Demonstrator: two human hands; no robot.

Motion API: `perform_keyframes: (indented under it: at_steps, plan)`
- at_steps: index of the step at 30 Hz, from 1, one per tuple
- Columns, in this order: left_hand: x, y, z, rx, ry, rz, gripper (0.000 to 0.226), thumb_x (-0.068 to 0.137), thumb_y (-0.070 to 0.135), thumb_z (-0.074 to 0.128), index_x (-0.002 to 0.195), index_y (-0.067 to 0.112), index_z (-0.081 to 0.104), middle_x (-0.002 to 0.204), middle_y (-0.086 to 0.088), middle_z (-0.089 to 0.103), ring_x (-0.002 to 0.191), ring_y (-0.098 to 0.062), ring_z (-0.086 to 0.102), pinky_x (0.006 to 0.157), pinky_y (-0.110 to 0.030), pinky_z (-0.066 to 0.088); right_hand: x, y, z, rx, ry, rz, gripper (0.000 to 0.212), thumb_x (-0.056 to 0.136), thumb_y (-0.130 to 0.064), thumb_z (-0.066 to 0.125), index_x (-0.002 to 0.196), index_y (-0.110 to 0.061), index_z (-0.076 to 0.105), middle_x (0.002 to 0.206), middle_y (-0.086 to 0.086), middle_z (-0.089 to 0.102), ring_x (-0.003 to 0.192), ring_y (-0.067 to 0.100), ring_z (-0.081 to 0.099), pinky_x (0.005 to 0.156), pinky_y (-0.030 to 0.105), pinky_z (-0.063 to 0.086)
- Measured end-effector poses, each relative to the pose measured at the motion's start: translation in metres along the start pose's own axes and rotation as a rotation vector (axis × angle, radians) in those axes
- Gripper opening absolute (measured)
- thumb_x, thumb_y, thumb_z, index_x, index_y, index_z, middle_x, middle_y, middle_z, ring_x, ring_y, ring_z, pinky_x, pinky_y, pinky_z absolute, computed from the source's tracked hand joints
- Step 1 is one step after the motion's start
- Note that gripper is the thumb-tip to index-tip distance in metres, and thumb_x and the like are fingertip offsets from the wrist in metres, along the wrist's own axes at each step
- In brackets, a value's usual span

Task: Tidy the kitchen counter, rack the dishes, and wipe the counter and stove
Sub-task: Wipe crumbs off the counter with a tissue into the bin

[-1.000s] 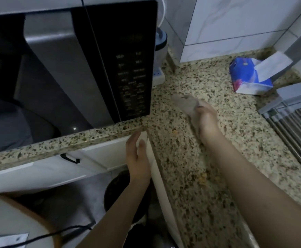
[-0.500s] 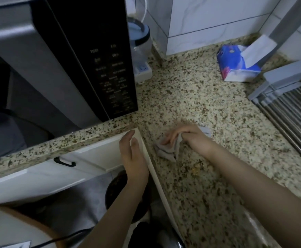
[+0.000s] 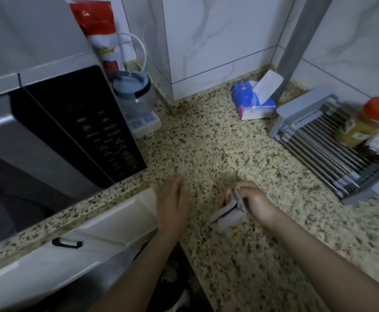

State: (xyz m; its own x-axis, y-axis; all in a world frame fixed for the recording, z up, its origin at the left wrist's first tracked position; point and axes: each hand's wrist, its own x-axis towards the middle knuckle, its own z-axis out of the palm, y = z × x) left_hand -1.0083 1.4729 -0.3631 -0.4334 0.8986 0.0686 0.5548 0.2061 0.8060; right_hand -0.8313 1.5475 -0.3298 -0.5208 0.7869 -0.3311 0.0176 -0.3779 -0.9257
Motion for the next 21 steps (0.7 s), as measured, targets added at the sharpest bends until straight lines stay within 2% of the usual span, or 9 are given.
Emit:
perform_keyframes:
  at_steps: [3, 4, 6, 8, 9, 12, 14, 16, 21]
  plan:
    - [0.014, -0.004, 0.002, 0.392, -0.296, 0.324, 0.043, 0.097, 0.036, 0.035, 0.130, 0.015, 0.053, 0.142, 0.000, 0.044, 0.136, -0.022, 0.033, 0.116, -0.034, 0.016, 0.003, -0.019, -0.013, 0.114, 0.149, -0.047, 0.052, 0.080, 0.014, 0.030, 0.038, -0.008, 0.053, 0.062, 0.015, 0.047, 0.060, 0.028, 0.045, 0.065, 0.036, 0.037]
    - [0.019, -0.004, 0.005, 0.458, -0.365, 0.388, 0.045, 0.098, 0.039, 0.034, 0.136, 0.019, 0.048, 0.149, 0.002, 0.035, 0.141, -0.018, 0.024, 0.118, -0.033, 0.010, 0.003, -0.024, -0.021, 0.126, 0.210, -0.064, 0.044, 0.079, 0.010, 0.033, 0.043, -0.006, 0.053, 0.059, 0.015, 0.048, 0.057, 0.026, 0.048, 0.062, 0.032, 0.040]
    - [0.031, -0.002, 0.010, 0.484, -0.404, 0.454, 0.048, 0.096, 0.041, 0.032, 0.138, 0.020, 0.046, 0.154, 0.002, 0.026, 0.143, -0.016, 0.018, 0.117, -0.031, 0.010, 0.002, -0.033, -0.038, 0.137, 0.327, -0.097, 0.032, 0.085, 0.008, 0.036, 0.060, -0.007, 0.050, 0.060, 0.013, 0.053, 0.050, 0.015, 0.054, 0.057, 0.025, 0.042]
    - [0.043, 0.004, 0.020, 0.458, -0.398, 0.451, 0.048, 0.096, 0.038, 0.034, 0.136, 0.015, 0.048, 0.155, -0.001, 0.027, 0.143, -0.017, 0.021, 0.117, -0.032, 0.017, 0.003, -0.038, -0.057, 0.106, 0.429, -0.177, 0.034, 0.094, 0.008, 0.031, 0.073, -0.009, 0.052, 0.063, 0.005, 0.062, 0.052, 0.006, 0.058, 0.058, 0.019, 0.045]
    - [0.049, 0.004, 0.022, 0.463, -0.396, 0.425, 0.048, 0.098, 0.036, 0.035, 0.139, 0.014, 0.046, 0.155, -0.001, 0.025, 0.143, -0.017, 0.020, 0.117, -0.032, 0.017, 0.005, -0.039, -0.064, 0.030, 0.473, -0.240, 0.034, 0.096, 0.007, 0.032, 0.076, -0.009, 0.055, 0.067, -0.002, 0.065, 0.061, 0.006, 0.061, 0.062, 0.019, 0.047]
    - [0.056, 0.001, 0.032, 0.491, -0.384, 0.354, 0.052, 0.098, 0.039, 0.033, 0.146, 0.019, 0.034, 0.157, 0.003, 0.021, 0.144, -0.014, 0.014, 0.117, -0.029, 0.010, 0.015, -0.037, -0.092, -0.502, 0.608, -0.299, 0.031, 0.097, -0.002, 0.037, 0.096, -0.017, 0.064, 0.098, -0.002, 0.065, 0.093, 0.017, 0.059, 0.082, 0.032, 0.045]
    - [0.056, 0.000, 0.033, 0.480, -0.384, 0.350, 0.057, 0.094, 0.044, 0.026, 0.146, 0.022, 0.033, 0.157, 0.006, 0.020, 0.144, -0.010, 0.012, 0.117, -0.028, 0.008, 0.026, -0.033, -0.106, -0.779, 0.610, -0.276, 0.031, 0.096, -0.008, 0.037, 0.110, -0.018, 0.063, 0.110, 0.002, 0.064, 0.097, 0.019, 0.057, 0.079, 0.033, 0.044]
    - [0.055, 0.001, 0.031, 0.459, -0.380, 0.350, 0.057, 0.093, 0.046, 0.025, 0.146, 0.024, 0.035, 0.156, 0.008, 0.021, 0.143, -0.008, 0.013, 0.117, -0.029, 0.010, 0.039, -0.032, -0.111, -0.834, 0.618, -0.262, 0.031, 0.096, -0.008, 0.037, 0.113, -0.017, 0.061, 0.113, 0.004, 0.062, 0.097, 0.021, 0.056, 0.075, 0.031, 0.042]
    - [0.055, 0.001, 0.031, 0.442, -0.342, 0.373, 0.054, 0.095, 0.045, 0.031, 0.142, 0.023, 0.041, 0.154, 0.006, 0.028, 0.143, -0.010, 0.019, 0.117, -0.034, 0.019, 0.082, -0.024, -0.105, -0.695, 0.796, -0.258, 0.033, 0.095, -0.007, 0.037, 0.119, -0.013, 0.059, 0.119, 0.006, 0.060, 0.107, 0.023, 0.053, 0.080, 0.029, 0.040]
